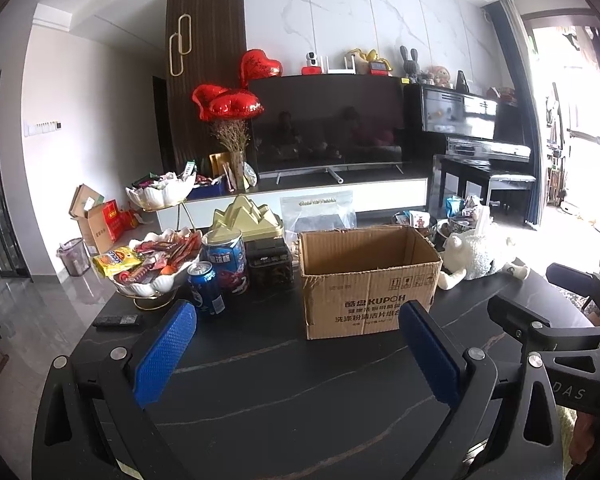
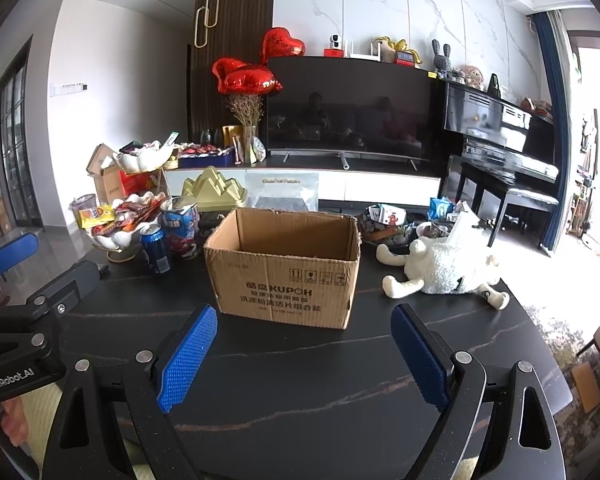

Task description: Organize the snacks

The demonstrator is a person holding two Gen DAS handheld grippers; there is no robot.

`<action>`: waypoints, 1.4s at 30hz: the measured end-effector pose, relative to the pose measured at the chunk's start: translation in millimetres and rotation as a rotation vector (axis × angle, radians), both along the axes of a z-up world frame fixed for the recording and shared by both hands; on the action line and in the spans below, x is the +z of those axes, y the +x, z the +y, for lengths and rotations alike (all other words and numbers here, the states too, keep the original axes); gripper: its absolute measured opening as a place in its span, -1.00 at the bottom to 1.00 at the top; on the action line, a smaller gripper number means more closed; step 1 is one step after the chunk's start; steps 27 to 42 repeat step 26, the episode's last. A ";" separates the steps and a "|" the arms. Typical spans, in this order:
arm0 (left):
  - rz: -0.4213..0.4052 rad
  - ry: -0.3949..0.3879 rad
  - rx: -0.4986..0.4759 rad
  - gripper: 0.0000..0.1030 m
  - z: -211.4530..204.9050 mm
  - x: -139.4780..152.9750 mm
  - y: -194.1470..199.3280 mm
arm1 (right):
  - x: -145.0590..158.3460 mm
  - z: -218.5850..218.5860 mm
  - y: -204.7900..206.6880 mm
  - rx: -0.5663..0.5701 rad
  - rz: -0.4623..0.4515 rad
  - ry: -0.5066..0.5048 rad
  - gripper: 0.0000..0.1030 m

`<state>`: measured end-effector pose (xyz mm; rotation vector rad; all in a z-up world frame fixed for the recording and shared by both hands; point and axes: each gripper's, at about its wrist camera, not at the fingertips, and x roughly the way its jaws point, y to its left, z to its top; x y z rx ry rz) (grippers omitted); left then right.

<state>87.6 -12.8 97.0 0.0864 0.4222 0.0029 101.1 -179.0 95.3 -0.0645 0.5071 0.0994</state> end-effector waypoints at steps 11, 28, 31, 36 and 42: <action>0.005 0.010 0.017 1.00 4.2 2.1 -2.1 | 0.4 0.9 -4.9 -0.015 -0.006 -0.008 0.74; -0.003 0.010 0.024 1.00 7.0 3.3 -1.8 | 2.0 1.4 -5.6 -0.025 -0.007 -0.013 0.74; -0.003 0.010 0.024 1.00 7.0 3.3 -1.8 | 2.0 1.4 -5.6 -0.025 -0.007 -0.013 0.74; -0.003 0.010 0.024 1.00 7.0 3.3 -1.8 | 2.0 1.4 -5.6 -0.025 -0.007 -0.013 0.74; -0.003 0.010 0.024 1.00 7.0 3.3 -1.8 | 2.0 1.4 -5.6 -0.025 -0.007 -0.013 0.74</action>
